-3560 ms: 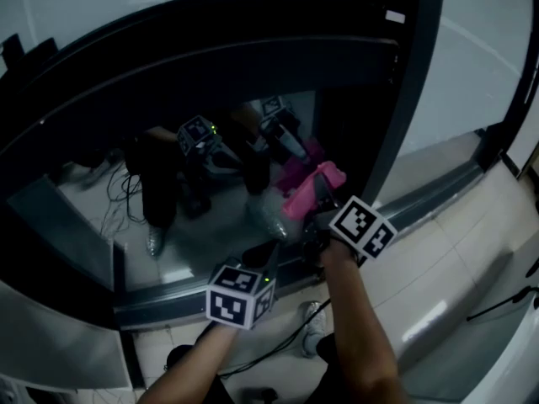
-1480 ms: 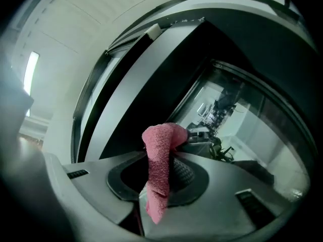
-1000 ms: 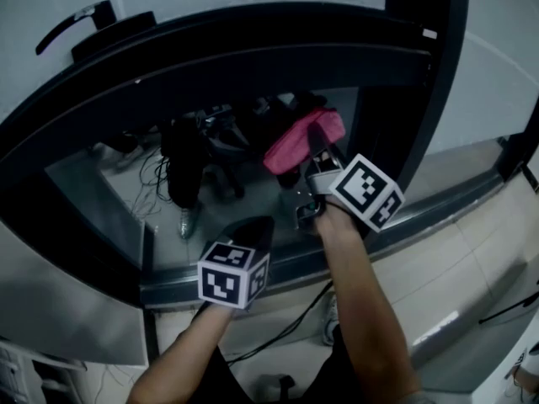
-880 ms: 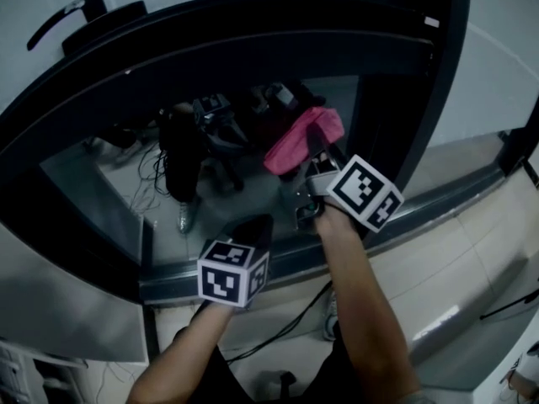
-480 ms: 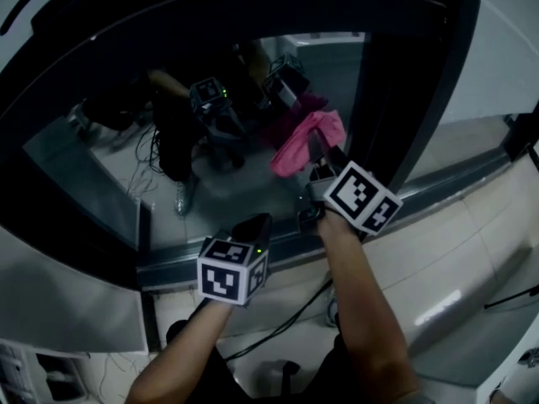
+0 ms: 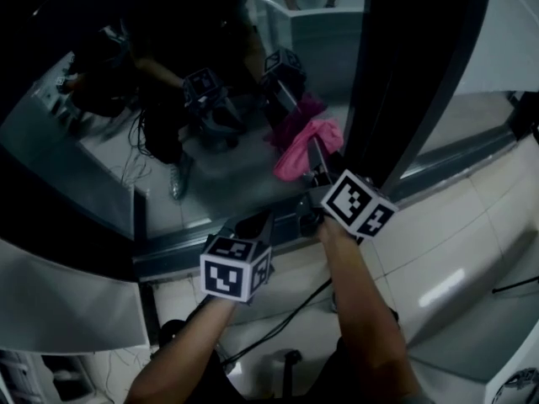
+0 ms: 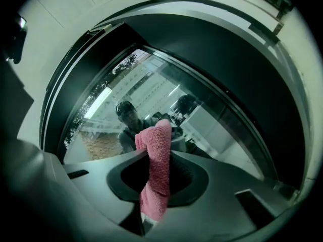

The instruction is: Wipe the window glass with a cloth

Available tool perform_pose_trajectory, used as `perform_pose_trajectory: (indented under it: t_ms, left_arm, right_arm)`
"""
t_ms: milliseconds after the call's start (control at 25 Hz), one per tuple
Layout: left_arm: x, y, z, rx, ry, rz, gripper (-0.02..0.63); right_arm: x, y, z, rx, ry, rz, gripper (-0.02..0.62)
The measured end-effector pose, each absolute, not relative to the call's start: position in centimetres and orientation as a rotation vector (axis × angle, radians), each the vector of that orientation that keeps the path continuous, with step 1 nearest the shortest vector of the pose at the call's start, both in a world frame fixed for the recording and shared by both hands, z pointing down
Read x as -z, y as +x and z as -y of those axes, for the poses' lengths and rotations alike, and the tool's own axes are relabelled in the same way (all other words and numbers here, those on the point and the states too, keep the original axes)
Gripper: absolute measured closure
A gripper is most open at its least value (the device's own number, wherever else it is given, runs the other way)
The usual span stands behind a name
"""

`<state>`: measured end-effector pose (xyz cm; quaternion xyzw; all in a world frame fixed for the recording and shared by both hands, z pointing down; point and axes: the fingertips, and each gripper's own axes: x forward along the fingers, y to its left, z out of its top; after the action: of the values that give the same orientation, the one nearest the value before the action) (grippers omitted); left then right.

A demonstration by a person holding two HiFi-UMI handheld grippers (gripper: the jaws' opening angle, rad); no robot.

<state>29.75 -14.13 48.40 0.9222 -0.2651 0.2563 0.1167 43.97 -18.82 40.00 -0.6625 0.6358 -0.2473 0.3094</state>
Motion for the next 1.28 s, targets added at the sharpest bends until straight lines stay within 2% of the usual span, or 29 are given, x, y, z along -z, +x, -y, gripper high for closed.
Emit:
perform_pose_trajectory:
  t_ms: [400,720,1280]
  left_arm:
    - [-54.6,29.3,14.0,-0.813,2.607,0.746,0.605]
    - [-60.3,28.1,13.1,-0.836,2.552,0.705,0.606]
    - [-62.3,28.6,16.4,-0.863,2.421,0.713,0.606]
  right_arm:
    - [-47.9,44.0,18.5,0.740,-1.836,-1.634,0.532]
    - [-58.0,42.7,17.4,0.907,-1.898,-1.559,0.534]
    - [-62.0,45.0,20.9,0.996,-1.891,-1.486,0.532]
